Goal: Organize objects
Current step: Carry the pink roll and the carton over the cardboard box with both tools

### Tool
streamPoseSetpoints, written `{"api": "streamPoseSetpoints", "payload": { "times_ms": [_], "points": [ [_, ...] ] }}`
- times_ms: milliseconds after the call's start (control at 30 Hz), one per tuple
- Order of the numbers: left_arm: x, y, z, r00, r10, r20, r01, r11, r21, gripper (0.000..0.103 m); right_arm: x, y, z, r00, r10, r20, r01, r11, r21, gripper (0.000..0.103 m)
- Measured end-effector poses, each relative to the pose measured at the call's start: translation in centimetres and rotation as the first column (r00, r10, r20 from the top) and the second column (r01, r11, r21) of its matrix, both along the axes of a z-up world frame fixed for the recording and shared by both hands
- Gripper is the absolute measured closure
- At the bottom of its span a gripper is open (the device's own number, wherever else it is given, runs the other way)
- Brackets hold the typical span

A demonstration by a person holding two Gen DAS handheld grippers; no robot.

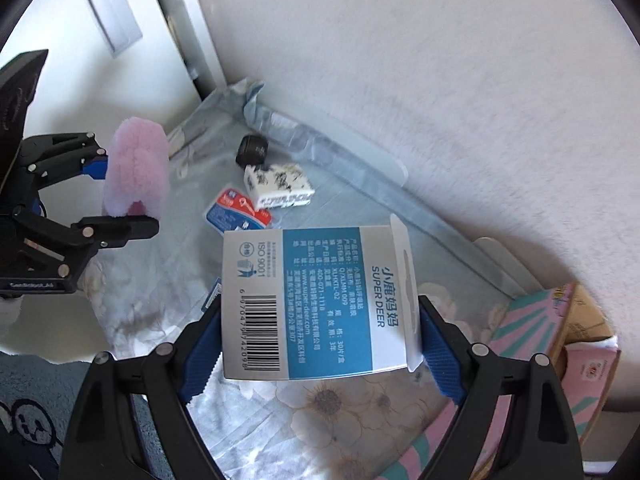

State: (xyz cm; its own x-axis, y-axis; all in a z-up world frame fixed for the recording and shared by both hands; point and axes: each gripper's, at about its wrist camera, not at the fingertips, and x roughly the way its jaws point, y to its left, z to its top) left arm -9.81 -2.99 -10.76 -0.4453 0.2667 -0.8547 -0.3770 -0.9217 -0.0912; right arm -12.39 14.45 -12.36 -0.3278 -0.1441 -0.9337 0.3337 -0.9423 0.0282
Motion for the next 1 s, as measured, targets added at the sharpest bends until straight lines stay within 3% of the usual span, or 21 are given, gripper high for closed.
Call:
{"api": "streamPoseSetpoints", "payload": {
  "times_ms": [467,733,1000],
  "points": [
    [-4.8,6.5,5.4,0.989,-0.13,-0.066,0.13,0.991,-0.012,0.057,2.0,7.1,7.5,0.976,-0.194,-0.102,0.19,0.981,-0.046,0.017],
    [-7.7,13.7,6.8,0.962,-0.26,-0.084,0.258,0.966,-0.037,0.057,5.3,12.9,9.2,0.928,-0.351,-0.125,0.346,0.936,-0.065,0.017],
    [-9.7,23.1,6.4,0.914,-0.4,-0.061,0.399,0.916,-0.04,0.057,9.2,17.6,8.4,0.862,-0.494,-0.112,0.49,0.87,-0.062,0.017]
  ]
}}
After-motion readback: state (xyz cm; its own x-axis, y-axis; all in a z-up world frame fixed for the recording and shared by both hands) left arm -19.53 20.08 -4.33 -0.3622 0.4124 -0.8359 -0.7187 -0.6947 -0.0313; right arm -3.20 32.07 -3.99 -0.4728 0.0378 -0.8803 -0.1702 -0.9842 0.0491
